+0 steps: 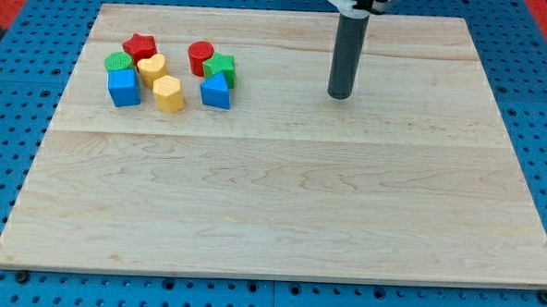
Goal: Point your arm at the bottom of triangle
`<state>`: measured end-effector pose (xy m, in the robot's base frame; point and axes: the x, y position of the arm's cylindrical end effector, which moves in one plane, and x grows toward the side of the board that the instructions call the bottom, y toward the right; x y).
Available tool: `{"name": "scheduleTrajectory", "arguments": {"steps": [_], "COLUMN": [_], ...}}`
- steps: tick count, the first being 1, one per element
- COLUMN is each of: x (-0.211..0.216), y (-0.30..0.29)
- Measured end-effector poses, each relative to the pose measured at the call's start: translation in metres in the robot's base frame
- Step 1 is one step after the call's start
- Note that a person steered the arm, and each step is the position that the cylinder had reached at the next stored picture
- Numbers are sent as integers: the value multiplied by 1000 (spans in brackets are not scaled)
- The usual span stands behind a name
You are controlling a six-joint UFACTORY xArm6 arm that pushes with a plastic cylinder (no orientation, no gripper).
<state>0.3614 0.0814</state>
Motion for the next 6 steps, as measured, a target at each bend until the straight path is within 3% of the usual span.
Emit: {"name": "scheduleTrajectory", "arguments": {"steps": [2,3,4,6], "x": [3,42,80,51], "y": [-4,-18,-89,-264]}}
